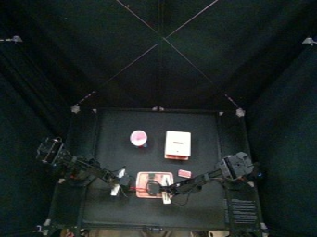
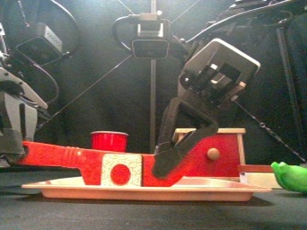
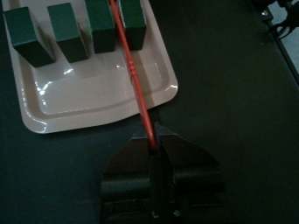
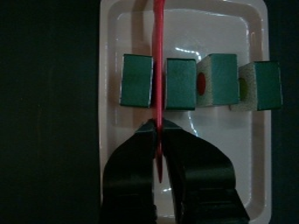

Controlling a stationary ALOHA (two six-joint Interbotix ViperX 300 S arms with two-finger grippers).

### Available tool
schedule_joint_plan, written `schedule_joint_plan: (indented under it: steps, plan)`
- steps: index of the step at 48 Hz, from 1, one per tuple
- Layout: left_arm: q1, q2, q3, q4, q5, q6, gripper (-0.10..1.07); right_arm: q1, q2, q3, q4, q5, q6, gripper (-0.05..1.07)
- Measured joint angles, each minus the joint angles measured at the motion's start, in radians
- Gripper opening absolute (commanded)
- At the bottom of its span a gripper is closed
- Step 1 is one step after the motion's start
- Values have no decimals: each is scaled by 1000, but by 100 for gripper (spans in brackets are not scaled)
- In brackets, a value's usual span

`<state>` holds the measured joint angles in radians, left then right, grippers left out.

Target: Cut sushi roll

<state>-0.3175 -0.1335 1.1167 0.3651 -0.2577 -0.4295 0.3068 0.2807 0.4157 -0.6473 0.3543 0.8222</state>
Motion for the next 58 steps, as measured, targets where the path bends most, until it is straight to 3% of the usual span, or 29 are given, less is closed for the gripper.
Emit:
schedule_joint_plan:
  steps: [21,34,42,58]
  plan:
    - [-17,-14,-12,-3,25,3,32,15,0,-8,8,21,0,41]
    - [-18,-118,-9,-3,63,3,32,20,-29,-38,8,101,2,42]
    - [-18,-189,11,-3,60,6,32,31,-58,-51,-9,135,9,45]
    - [-20,-198,32,-3,26,3,32,31,-58,-72,-17,147,12,58]
